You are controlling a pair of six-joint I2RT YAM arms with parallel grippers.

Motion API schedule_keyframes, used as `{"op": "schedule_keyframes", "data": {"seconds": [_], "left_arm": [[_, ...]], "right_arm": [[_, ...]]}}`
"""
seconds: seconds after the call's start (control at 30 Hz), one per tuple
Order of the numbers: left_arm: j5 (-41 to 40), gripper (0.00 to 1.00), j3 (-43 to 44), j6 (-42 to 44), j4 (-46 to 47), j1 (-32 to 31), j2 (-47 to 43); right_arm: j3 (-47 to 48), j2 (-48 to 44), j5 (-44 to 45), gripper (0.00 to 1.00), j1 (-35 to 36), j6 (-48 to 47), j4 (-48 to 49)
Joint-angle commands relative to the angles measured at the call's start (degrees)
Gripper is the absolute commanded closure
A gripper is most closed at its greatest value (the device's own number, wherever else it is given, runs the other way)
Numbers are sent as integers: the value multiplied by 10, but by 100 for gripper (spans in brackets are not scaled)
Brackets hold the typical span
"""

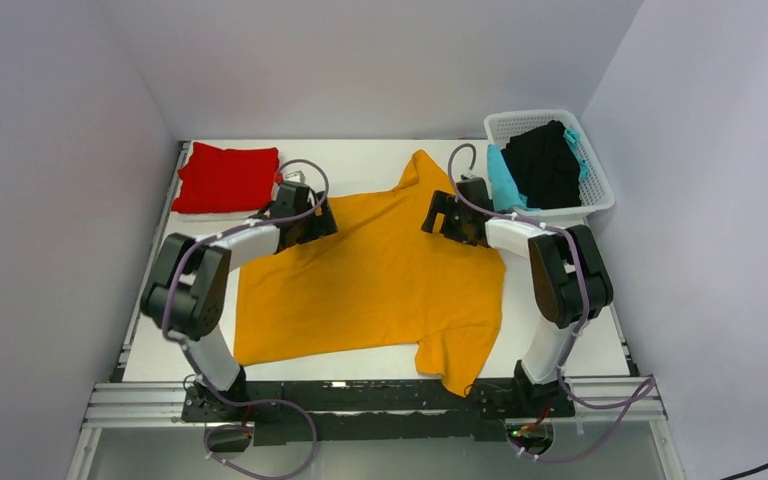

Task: Fold and stack the t-shirts
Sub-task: Flatten out the tshirt

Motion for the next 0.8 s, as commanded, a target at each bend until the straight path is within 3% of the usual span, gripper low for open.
{"op": "schedule_keyframes", "data": {"seconds": [0.0, 0.17, 0.5, 0.63, 0.77], "left_arm": [[-4, 1, 76, 8, -3, 3, 71], [25, 1, 166, 3, -20, 10, 162], [73, 1, 429, 4, -122, 21, 334], [74, 1, 455, 4, -128, 24, 336], [96, 1, 414, 15, -107, 22, 282]], "right_arm": [[12, 32, 18, 0, -33, 14, -52], [30, 54, 16, 0, -63, 16, -74], [127, 112, 33, 0, -97, -4, -106], [167, 128, 65, 0, -97, -12, -129], [172, 103, 42, 0, -93, -28, -121]]}}
